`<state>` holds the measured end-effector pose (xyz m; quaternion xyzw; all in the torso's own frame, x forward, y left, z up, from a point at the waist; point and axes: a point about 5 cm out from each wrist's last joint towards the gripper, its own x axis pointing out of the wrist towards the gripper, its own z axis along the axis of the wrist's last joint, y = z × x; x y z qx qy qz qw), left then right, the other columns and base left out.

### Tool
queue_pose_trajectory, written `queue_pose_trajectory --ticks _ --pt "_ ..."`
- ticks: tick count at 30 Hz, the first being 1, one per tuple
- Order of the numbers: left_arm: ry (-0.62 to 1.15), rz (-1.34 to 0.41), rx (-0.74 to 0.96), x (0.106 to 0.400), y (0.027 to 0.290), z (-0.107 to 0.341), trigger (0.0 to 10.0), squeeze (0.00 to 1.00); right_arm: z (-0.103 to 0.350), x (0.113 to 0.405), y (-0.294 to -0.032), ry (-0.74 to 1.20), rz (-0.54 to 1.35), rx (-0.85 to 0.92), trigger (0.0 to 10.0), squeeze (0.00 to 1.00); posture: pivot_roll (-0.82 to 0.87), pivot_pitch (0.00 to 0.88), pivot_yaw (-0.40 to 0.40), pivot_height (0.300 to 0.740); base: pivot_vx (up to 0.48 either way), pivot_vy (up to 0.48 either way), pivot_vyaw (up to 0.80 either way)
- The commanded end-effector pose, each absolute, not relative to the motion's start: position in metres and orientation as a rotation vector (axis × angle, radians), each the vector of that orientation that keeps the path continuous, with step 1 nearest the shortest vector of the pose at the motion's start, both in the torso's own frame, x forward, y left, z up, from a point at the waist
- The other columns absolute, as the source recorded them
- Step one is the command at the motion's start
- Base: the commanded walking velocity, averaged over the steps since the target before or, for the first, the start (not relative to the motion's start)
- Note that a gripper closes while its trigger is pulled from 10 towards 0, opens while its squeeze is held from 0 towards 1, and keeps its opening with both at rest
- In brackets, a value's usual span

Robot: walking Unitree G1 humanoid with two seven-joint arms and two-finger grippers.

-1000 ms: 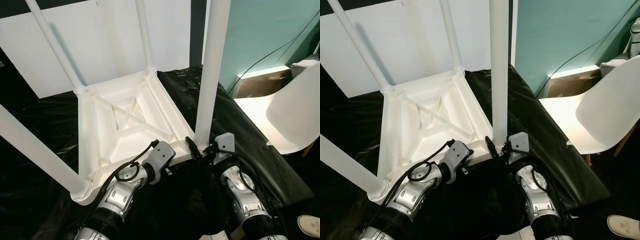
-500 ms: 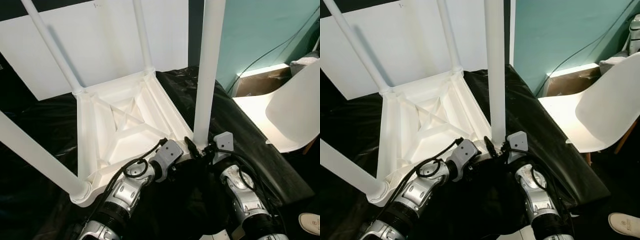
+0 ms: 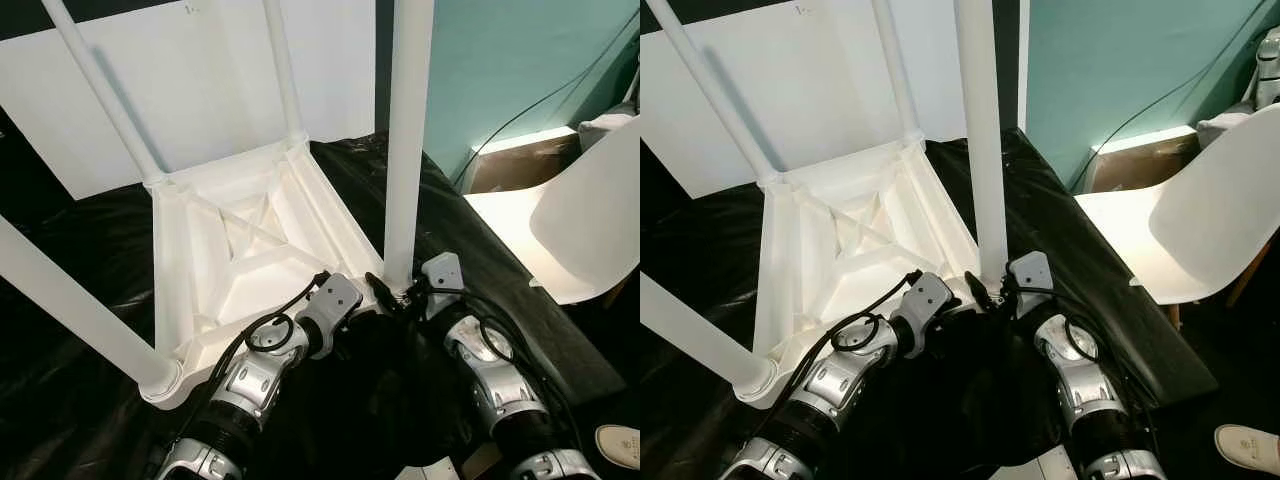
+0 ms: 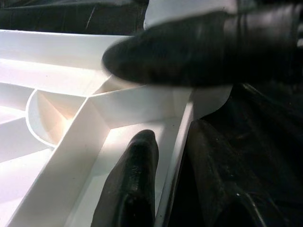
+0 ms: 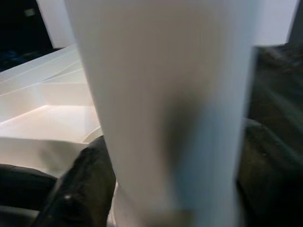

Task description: Building children table

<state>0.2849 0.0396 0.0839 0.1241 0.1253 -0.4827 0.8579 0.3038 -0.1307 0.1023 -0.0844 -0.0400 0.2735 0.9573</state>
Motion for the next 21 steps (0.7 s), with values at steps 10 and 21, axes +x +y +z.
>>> queue_pose_trajectory --ticks 10,21 --pt "0.432 -1.035 0.300 0.271 0.047 0.051 10.0 0.00 0.107 0.310 -0.137 0.008 0.709 -0.251 10.0 0.00 -0.11 0.000 0.084 0.740 0.000 0.000 0.00" --pt "0.434 -1.042 0.312 0.271 0.048 0.050 10.0 0.00 0.116 0.307 -0.165 0.052 0.851 -0.331 0.0 0.00 -0.11 0.000 0.087 0.740 0.000 0.000 0.00"
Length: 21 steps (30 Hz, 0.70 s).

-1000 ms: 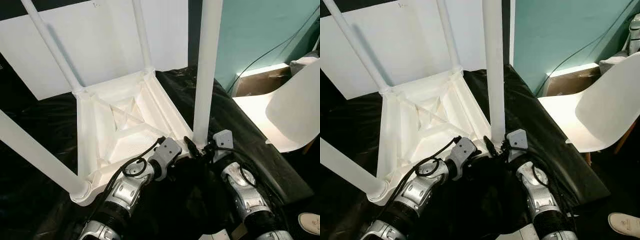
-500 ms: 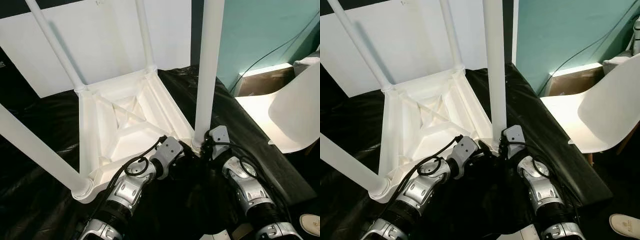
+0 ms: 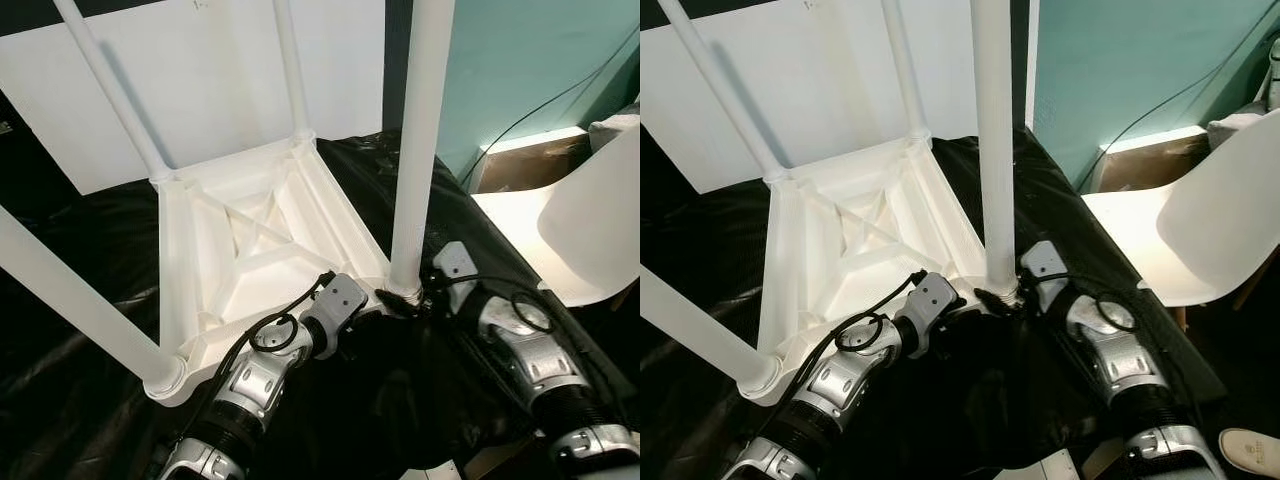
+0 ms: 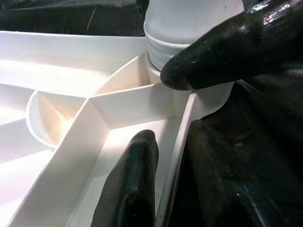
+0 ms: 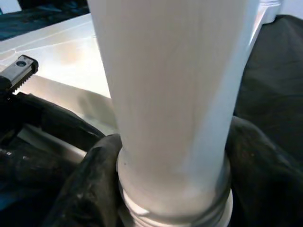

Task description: Building children table

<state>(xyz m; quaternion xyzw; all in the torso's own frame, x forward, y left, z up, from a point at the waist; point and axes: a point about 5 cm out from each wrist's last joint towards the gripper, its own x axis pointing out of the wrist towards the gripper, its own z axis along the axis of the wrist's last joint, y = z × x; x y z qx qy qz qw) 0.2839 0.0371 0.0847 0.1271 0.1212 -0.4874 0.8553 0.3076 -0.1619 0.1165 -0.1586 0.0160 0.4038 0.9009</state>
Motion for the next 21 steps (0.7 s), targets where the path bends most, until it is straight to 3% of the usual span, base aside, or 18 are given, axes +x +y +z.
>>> queue_pose_trajectory --ticks 1,11,16,21 --pt "0.434 -1.043 0.312 0.270 0.048 0.050 10.0 0.00 0.116 0.306 -0.167 0.059 0.855 -0.336 0.0 0.00 -0.11 0.000 0.087 0.740 0.000 0.000 0.00" --pt "0.433 -1.046 0.309 0.269 0.047 0.050 10.0 0.00 0.098 0.295 -0.173 0.123 0.832 -0.341 0.0 0.00 -0.11 0.000 0.083 0.740 0.000 0.000 0.00" --pt "0.435 -1.044 0.308 0.268 0.048 0.049 10.0 0.00 0.080 0.268 -0.147 -0.066 0.353 -0.185 0.0 0.00 -0.10 0.000 0.095 0.740 0.000 0.000 0.00" --pt "0.437 -1.052 0.316 0.268 0.049 0.049 10.0 0.00 0.083 0.268 -0.146 -0.108 0.238 -0.131 0.0 0.00 -0.10 0.000 0.100 0.740 0.000 0.000 0.00"
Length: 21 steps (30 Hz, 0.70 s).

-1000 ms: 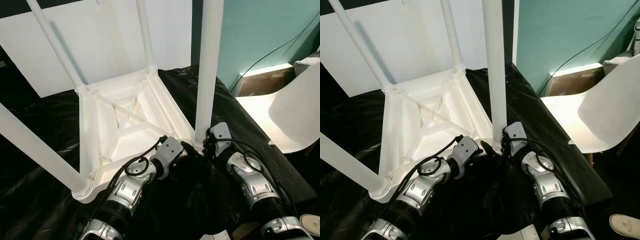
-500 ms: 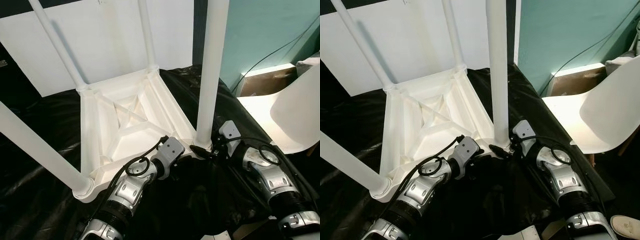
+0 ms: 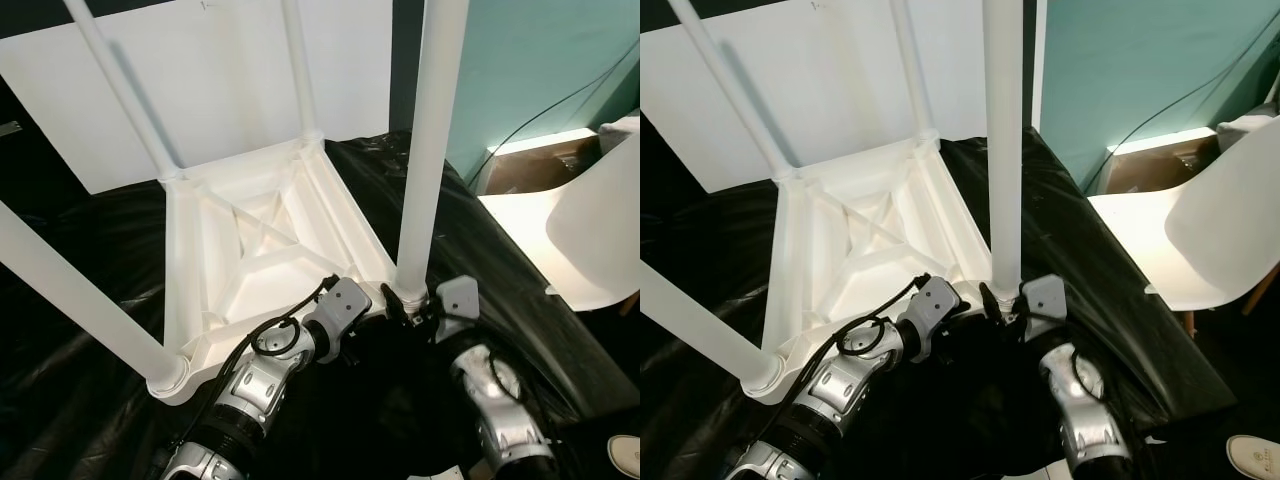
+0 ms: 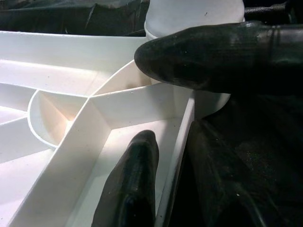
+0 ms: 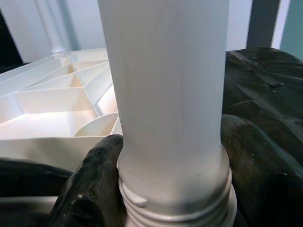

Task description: Building children table

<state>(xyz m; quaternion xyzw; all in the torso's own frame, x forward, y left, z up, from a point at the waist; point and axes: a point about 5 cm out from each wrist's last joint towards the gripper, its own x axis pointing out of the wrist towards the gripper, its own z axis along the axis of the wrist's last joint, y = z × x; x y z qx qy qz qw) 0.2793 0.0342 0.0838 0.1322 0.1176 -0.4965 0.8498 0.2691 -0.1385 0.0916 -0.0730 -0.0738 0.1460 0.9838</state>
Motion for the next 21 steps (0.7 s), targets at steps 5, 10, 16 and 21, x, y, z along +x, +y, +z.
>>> queue_pose_trajectory --ticks 5,10,16,21 --pt "0.440 -1.058 0.320 0.266 0.050 0.049 10.0 0.00 0.083 0.271 -0.141 -0.101 0.240 -0.115 0.0 0.00 -0.10 0.000 0.103 0.740 0.000 0.000 0.00" --pt "0.442 -1.051 0.315 0.266 0.050 0.049 10.0 0.00 0.086 0.272 -0.136 -0.122 0.311 -0.132 10.0 1.00 -0.10 0.000 0.099 0.740 0.000 0.000 0.00" --pt "0.444 -1.047 0.306 0.266 0.050 0.048 10.0 0.00 0.098 0.285 -0.145 -0.141 0.436 -0.210 10.0 0.00 -0.11 0.000 0.100 0.740 0.000 0.000 0.00" --pt "0.438 -1.054 0.315 0.268 0.048 0.049 10.0 0.00 0.113 0.301 -0.158 -0.122 0.583 -0.233 10.0 0.00 -0.11 0.000 0.104 0.740 0.000 0.000 0.00"
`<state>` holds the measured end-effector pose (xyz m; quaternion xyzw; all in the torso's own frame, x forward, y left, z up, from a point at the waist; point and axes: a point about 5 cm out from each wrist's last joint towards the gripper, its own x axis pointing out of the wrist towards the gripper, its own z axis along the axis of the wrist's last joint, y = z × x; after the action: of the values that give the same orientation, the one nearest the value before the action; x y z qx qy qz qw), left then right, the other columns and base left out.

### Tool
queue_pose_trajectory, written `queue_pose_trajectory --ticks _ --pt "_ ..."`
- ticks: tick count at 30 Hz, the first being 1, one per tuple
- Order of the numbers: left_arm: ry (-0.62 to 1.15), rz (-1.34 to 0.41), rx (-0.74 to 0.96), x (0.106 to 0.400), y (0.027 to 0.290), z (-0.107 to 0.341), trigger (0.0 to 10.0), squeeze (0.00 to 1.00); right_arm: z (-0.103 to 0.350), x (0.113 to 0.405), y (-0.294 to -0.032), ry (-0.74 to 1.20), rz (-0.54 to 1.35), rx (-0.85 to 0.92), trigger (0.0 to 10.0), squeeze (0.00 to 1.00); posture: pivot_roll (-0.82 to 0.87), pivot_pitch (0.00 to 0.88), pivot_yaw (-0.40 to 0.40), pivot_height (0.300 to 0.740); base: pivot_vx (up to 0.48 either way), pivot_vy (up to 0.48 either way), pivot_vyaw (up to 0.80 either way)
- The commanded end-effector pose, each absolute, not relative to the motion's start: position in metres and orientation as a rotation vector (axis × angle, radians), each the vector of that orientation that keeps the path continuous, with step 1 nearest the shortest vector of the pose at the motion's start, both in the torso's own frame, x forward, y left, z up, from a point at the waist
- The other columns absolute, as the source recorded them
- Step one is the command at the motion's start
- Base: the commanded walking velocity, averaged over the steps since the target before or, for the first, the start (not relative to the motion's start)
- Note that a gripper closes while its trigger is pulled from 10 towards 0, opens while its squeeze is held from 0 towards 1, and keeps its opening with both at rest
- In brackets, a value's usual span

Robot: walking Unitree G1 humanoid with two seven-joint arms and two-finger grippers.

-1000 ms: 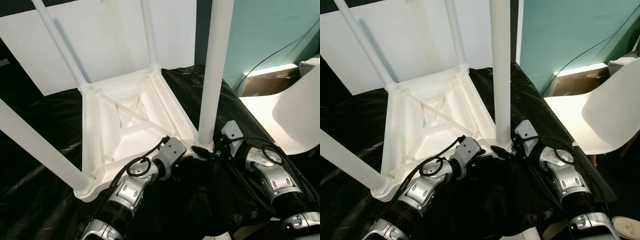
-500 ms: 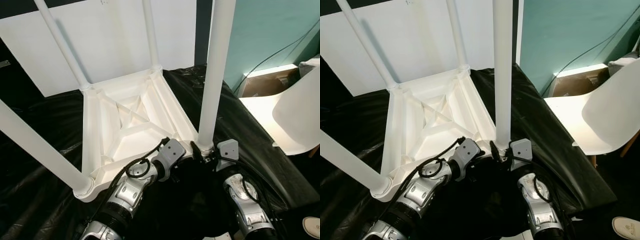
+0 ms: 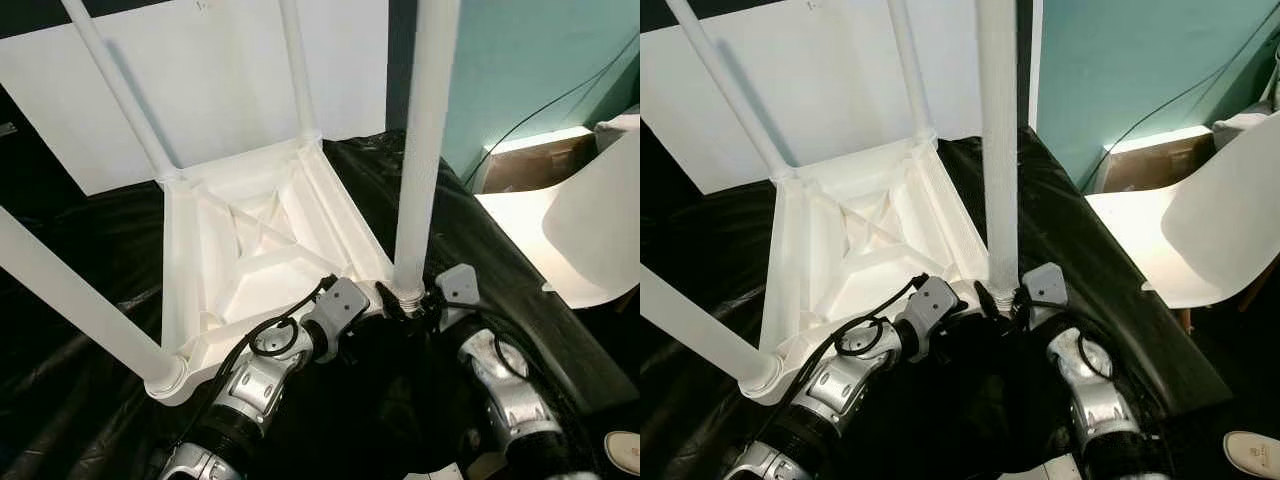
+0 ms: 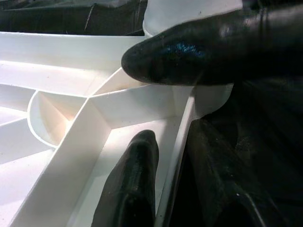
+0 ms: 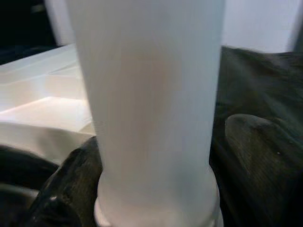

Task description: Building children table

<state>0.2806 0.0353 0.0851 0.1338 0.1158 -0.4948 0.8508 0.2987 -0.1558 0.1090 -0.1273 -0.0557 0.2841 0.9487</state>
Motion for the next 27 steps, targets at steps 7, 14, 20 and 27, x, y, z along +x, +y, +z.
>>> queue_pose_trajectory --ticks 7,14,20,27 --pt "0.432 -1.048 0.317 0.270 0.048 0.051 10.0 0.00 0.112 0.302 -0.163 0.026 0.819 -0.204 10.0 0.00 -0.10 0.000 0.098 0.740 0.000 0.000 0.00" --pt "0.437 -1.031 0.299 0.268 0.050 0.050 10.0 0.00 0.108 0.298 -0.165 0.043 0.914 -0.211 0.0 0.00 -0.09 0.000 0.094 0.740 0.000 0.000 0.00" --pt "0.438 -1.036 0.302 0.268 0.050 0.050 10.0 0.00 0.106 0.297 -0.167 0.052 0.909 -0.193 0.0 0.00 -0.10 0.000 0.099 0.740 0.000 0.000 0.00" --pt "0.437 -1.043 0.309 0.268 0.049 0.050 10.0 0.00 0.082 0.258 -0.169 -0.044 0.317 -0.167 0.0 0.00 -0.10 0.000 0.098 0.740 0.000 0.000 0.00"
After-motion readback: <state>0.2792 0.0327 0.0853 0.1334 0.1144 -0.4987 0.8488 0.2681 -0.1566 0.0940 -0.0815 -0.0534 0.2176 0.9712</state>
